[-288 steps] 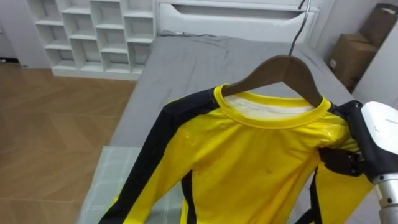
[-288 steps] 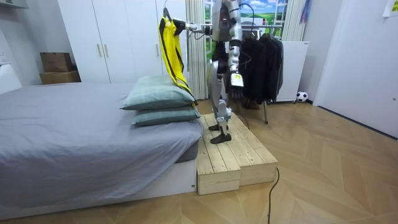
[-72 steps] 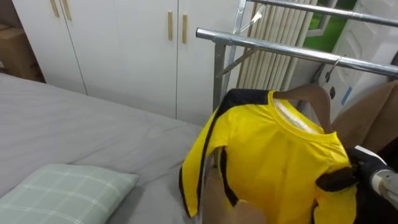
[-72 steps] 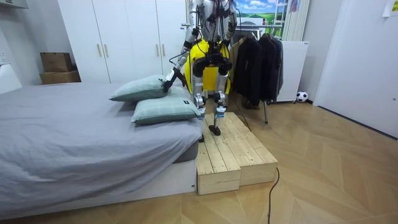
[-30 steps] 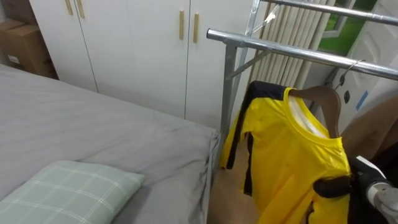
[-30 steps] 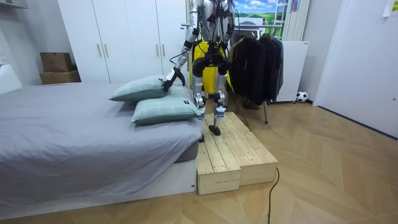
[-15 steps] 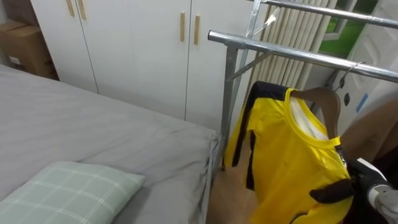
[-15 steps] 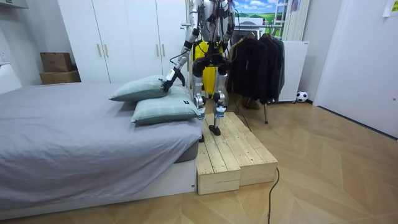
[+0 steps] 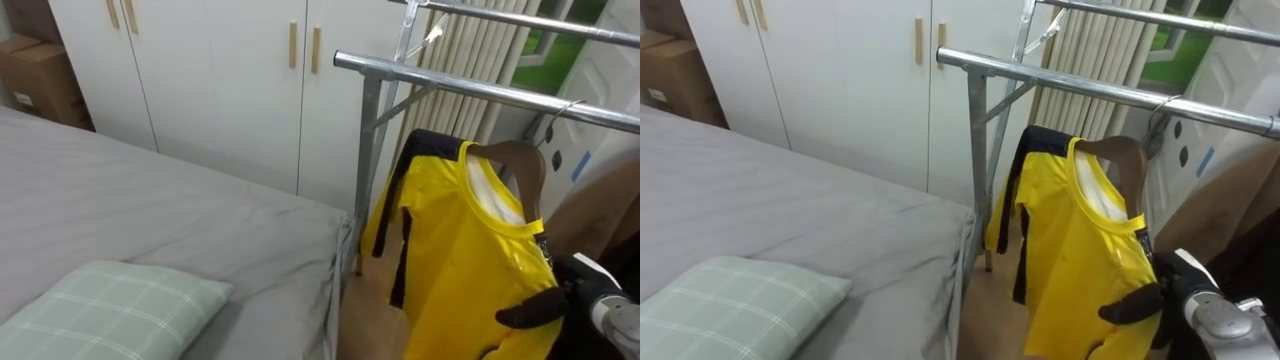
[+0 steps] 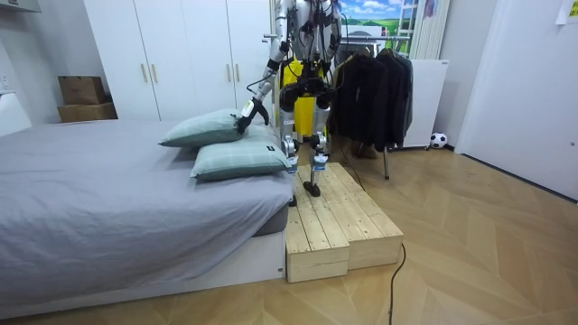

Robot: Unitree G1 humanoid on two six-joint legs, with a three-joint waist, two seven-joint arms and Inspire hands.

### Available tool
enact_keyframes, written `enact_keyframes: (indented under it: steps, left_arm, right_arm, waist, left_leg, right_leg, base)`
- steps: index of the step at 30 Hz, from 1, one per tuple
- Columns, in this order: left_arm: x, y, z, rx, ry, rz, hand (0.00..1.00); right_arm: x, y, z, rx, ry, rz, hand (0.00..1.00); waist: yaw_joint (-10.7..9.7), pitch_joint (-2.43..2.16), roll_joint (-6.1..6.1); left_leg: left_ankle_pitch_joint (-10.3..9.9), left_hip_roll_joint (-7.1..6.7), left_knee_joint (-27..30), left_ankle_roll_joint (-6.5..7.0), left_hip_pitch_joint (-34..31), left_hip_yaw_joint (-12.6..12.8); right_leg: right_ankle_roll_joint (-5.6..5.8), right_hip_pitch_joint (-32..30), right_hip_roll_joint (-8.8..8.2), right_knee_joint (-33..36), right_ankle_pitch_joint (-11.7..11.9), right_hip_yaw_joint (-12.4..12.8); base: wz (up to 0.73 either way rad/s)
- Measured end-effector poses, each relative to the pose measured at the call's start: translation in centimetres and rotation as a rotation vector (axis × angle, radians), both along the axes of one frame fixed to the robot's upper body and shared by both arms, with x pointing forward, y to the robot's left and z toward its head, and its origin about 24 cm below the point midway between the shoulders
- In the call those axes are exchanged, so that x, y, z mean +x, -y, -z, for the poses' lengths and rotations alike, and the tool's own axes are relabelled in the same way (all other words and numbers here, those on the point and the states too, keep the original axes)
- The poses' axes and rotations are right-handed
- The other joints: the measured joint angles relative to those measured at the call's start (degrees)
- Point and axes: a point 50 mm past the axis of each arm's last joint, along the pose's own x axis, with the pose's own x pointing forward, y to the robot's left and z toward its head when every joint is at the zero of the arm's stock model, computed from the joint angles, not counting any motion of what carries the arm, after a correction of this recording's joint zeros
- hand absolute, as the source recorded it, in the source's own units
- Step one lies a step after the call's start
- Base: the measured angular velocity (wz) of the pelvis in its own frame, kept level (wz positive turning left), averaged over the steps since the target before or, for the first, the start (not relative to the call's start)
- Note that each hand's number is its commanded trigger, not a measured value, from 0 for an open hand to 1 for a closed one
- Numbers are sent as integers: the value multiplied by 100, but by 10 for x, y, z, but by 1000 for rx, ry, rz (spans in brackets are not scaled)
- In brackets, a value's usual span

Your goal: Hang clothes

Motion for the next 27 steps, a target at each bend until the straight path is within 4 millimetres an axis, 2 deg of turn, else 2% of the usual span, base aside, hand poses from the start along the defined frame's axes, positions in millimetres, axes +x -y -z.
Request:
enact_keyframes:
  steps: [5,9,15,22,27]
  left_arm:
    - [-5,2,2,-17,-20,-9,0]
    - [-6,2,2,-31,-22,-17,0]
    - [-6,2,2,-25,-21,-19,0]
    - [-8,4,3,-19,-18,-43,0]
    - [-13,4,3,-19,-22,-60,0]
  right_arm:
    - [0,-1,0,15,-11,-17,0]
    - [1,-1,-1,19,-3,-13,0]
    - [7,1,-11,18,72,27,0]
    - [13,1,-22,10,157,74,0]
    - [29,-6,-50,-38,301,48,0]
  waist:
    - [15,-52,53]
    - [6,-46,57]
    - [-59,-35,59]
    - [-110,4,82]
    - [-276,13,70]
  left_leg:
    - [-1,10,-43,0,67,53]
    - [0,-2,-40,0,84,75]
    - [1,-12,-34,2,47,79]
    - [1,-14,-36,2,52,122]
    - [1,-28,-13,2,-56,100]
  right_leg:
    - [-10,22,0,22,13,-3]
    - [2,11,17,92,-33,116]
    - [14,-25,12,90,-18,130]
    - [13,-89,11,194,-58,145]
    - [9,-265,14,342,-116,192]
  base:
    - [-6]
    - [-3]
    - [0]
    - [-2]
    - [-3]
